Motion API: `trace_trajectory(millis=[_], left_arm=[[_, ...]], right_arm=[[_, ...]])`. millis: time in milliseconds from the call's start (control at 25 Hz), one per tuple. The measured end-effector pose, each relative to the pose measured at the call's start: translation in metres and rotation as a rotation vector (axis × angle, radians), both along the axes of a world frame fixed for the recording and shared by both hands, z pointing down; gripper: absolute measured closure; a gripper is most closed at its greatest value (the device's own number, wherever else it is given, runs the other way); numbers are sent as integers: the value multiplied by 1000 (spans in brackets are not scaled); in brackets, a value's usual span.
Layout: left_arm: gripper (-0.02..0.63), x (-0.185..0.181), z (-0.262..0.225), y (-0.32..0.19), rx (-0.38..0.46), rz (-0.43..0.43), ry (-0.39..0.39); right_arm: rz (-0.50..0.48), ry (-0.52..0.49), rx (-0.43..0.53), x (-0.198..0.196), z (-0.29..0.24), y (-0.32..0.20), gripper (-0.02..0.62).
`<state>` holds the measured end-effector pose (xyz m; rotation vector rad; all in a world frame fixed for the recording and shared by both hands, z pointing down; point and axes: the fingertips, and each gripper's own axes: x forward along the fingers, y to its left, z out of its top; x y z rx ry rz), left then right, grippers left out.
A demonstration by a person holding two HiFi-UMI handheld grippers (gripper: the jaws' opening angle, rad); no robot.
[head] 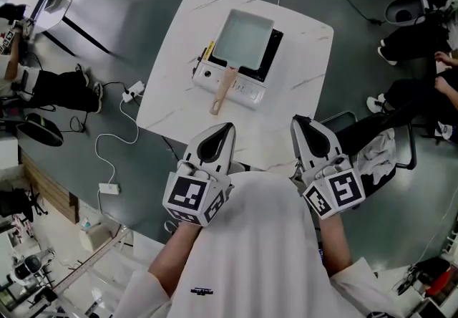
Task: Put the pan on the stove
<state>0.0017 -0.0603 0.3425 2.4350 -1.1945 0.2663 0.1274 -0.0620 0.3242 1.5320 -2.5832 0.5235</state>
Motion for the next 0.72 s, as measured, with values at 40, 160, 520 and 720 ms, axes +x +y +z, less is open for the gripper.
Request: trace_trajectory(millis=[40, 160, 520, 720], left_arm=[[604, 0, 1, 0, -2, 0, -1], [604, 1, 3, 2, -8, 2, -10], [604, 5, 3, 4, -9, 1, -5], [603, 7, 3, 7, -4, 4, 18]], right_arm=[[2, 2, 1, 1, 0, 0, 591], [6, 0, 0, 3, -1, -2, 591], [5, -8, -11, 0, 4, -3, 591], [5, -18, -14, 0, 6, -3, 591]])
